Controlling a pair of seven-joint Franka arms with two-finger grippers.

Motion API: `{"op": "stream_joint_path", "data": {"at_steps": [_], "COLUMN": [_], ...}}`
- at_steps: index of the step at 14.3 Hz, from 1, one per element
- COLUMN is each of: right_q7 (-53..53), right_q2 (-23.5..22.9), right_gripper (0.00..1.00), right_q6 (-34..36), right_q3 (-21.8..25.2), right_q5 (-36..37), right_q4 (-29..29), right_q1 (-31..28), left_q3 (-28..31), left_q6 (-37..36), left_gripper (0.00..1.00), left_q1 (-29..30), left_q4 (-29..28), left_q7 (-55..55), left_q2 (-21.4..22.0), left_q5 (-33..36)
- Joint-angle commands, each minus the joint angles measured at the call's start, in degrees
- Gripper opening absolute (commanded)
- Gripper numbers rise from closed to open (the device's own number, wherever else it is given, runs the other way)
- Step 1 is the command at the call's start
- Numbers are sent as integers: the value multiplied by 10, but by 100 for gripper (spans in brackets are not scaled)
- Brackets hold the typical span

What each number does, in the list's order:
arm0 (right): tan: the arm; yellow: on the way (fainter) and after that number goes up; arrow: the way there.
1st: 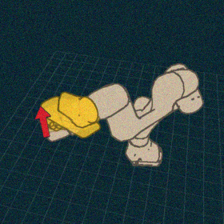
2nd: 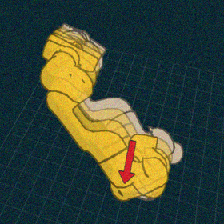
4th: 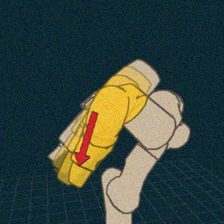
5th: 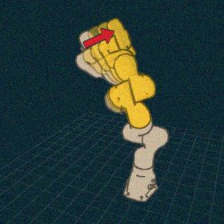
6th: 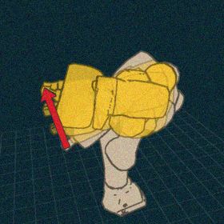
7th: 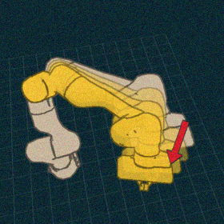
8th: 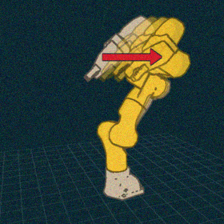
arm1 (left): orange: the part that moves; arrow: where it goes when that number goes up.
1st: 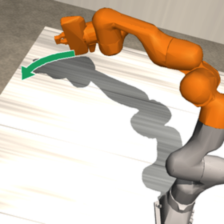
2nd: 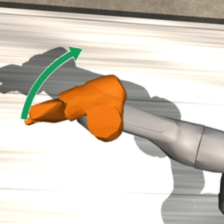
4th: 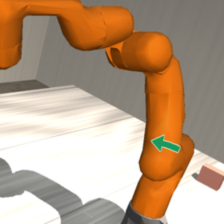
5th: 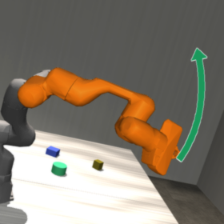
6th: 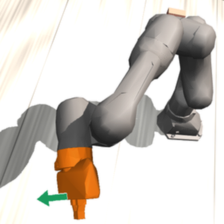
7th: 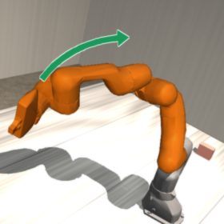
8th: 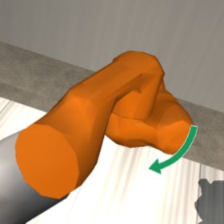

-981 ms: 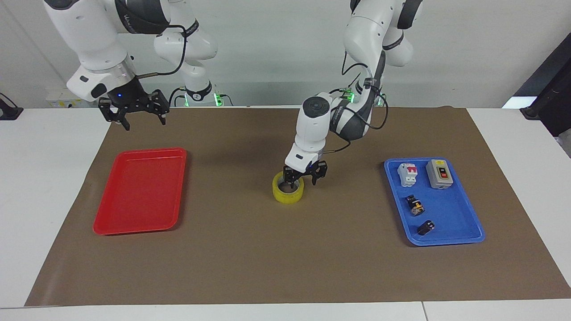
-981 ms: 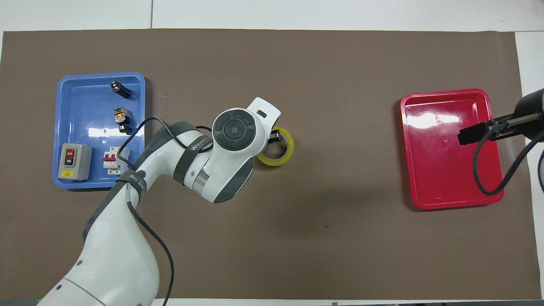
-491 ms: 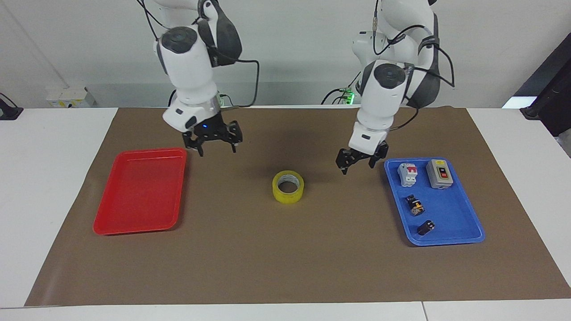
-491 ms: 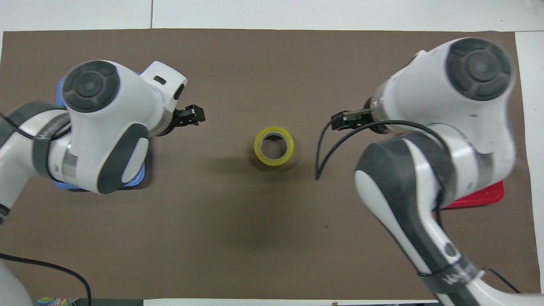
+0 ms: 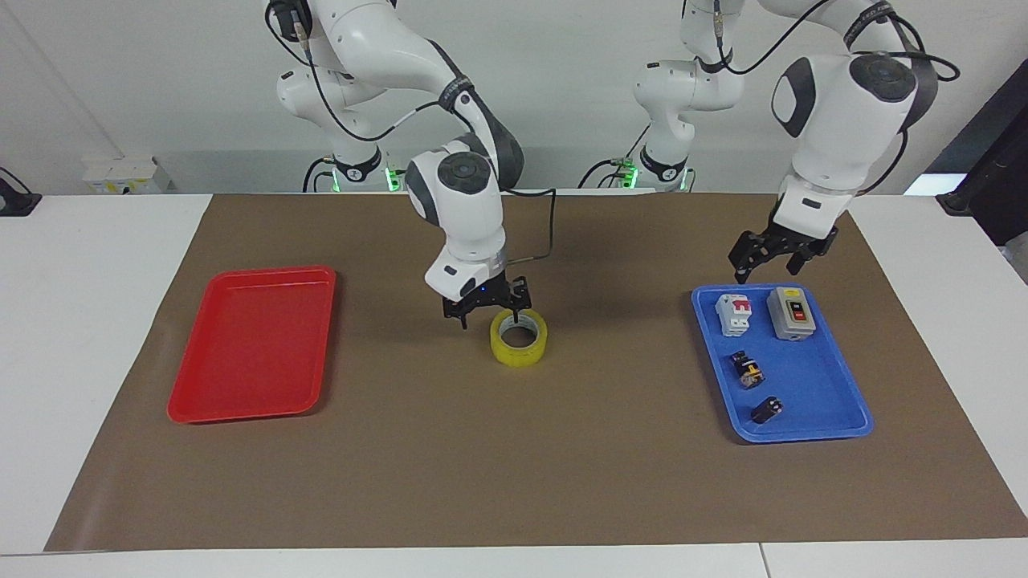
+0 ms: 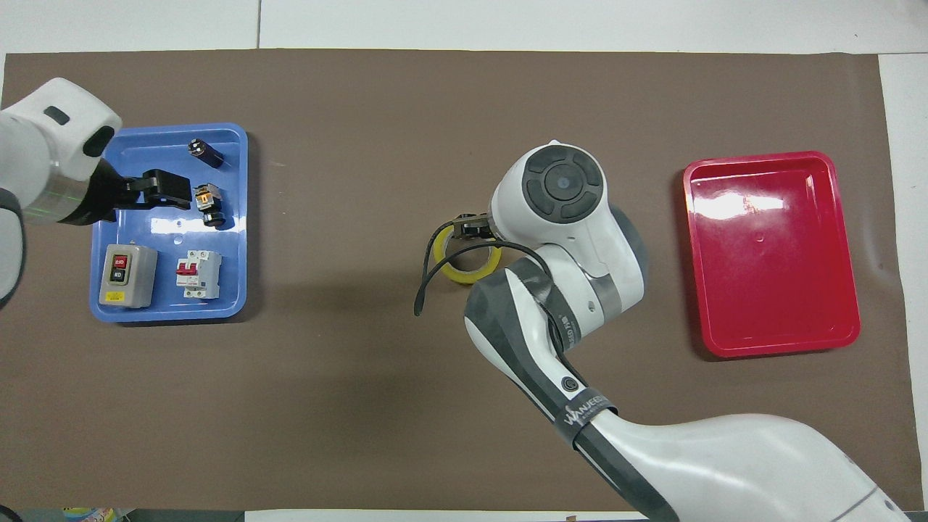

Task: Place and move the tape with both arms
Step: 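Withdraw the left gripper while the right gripper grasps the tape, then carry the tape with the right gripper over the red tray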

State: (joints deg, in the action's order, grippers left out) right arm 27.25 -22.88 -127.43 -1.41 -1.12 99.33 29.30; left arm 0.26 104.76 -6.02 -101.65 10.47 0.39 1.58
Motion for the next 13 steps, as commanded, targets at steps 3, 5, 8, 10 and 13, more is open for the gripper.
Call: {"op": "stream_joint_path", "data": {"at_steps": [3,5,8,10,13], "right_q7": [8,8,4,4,5], "right_q2": [-4,-2,6,6,5], "right_gripper": [100,100,84,64,0], "right_q6": [-27,-46,-68,-70,-59], "right_q3": [3,3,3,3,3], "right_q5": [1,0,1,0,-1], "right_q4": [31,46,77,80,73], "right_q1": [3,2,8,10,10], "left_q3": [-5,-5,-5,-6,-6], "left_q6": [-144,-157,-179,-179,-173], "left_gripper": [100,100,100,100,100], "left_q1": [71,73,72,70,66], "left_q4": [140,142,108,82,79], "left_q7": [-70,-80,-104,-102,-104], "left_q2": [-41,-32,2,18,20], "left_q5": [-37,-37,-37,-37,-37]}}
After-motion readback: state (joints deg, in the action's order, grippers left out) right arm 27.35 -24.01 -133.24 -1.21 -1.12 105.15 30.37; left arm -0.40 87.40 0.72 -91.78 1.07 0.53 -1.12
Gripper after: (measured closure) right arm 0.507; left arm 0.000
